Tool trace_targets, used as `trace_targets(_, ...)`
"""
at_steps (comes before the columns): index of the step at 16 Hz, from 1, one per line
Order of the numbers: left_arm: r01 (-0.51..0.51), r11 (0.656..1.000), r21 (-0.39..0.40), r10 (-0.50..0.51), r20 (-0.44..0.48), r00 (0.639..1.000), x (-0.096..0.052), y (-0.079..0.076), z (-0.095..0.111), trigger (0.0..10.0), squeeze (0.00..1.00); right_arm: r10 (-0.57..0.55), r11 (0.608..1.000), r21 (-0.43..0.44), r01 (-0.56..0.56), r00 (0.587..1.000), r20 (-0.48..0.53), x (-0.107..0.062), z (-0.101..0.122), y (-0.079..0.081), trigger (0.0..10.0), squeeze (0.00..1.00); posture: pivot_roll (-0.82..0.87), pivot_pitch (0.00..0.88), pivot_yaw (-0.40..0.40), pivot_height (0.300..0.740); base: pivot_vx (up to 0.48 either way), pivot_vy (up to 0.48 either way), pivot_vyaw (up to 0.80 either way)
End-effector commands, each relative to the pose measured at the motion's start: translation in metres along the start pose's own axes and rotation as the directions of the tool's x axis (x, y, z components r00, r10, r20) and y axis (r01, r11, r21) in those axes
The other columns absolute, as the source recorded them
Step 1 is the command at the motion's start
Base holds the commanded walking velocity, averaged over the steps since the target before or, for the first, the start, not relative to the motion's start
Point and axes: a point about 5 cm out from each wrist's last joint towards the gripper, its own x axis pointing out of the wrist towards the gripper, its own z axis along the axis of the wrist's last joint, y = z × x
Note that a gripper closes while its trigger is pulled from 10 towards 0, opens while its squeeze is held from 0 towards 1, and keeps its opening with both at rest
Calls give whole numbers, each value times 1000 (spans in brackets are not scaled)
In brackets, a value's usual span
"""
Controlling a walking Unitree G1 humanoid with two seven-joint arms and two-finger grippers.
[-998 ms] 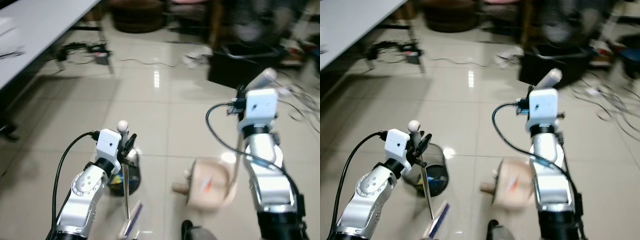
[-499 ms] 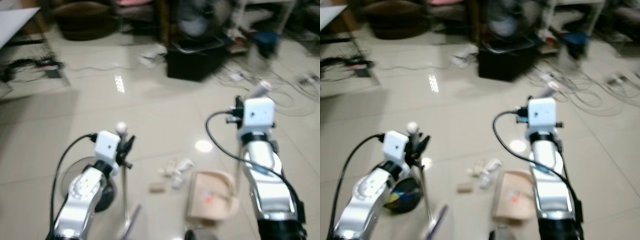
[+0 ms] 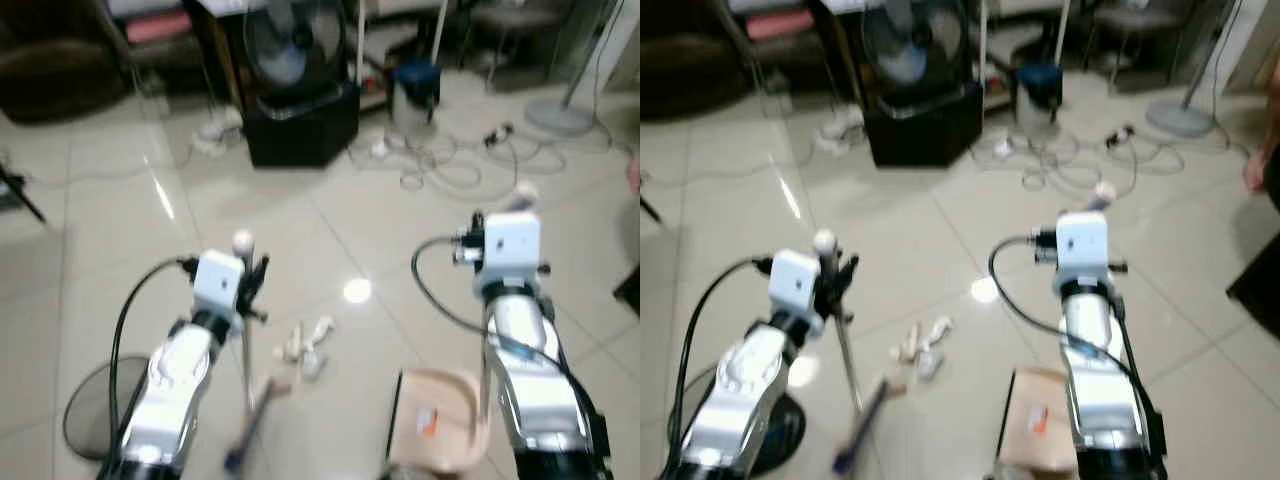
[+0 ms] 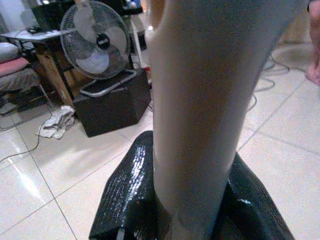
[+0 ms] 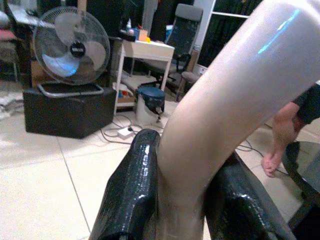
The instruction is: Sweep floor
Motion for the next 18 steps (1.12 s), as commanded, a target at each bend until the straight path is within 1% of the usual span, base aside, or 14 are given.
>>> trace_targets(1, -20, 999, 32, 19, 20, 1000, 3, 5, 5, 10000, 0, 0, 1000, 14, 0, 998, 59, 3, 12, 2, 10000, 0, -30, 37, 64, 740, 289, 0, 0)
trace_targets(2, -39, 999, 35, 38, 34, 999, 5, 6, 7, 10000, 0, 6, 1000, 18, -7, 998, 58, 3, 12, 4, 10000, 0, -30, 43, 65, 740, 289, 0, 0)
trace_targets(4, -71, 997, 39, 68, 54, 996, 8, 9, 10, 10000, 0, 20, 998, 55, -24, 997, 69, 5, 12, 6, 10000, 0, -29, 47, 64, 740, 292, 0, 0)
trace_targets(8, -91, 995, 45, 88, 70, 994, 11, 9, 13, 10000, 0, 33, 997, 63, -38, 996, 80, 9, 12, 9, 10000, 0, -23, 57, 64, 740, 292, 0, 0)
trace_targets(18, -90, 994, 54, 86, 81, 993, 14, 10, 15, 10000, 0, 53, 994, 89, -59, 996, 69, 7, 4, 15, 10000, 0, -17, 74, 72, 740, 291, 0, 0)
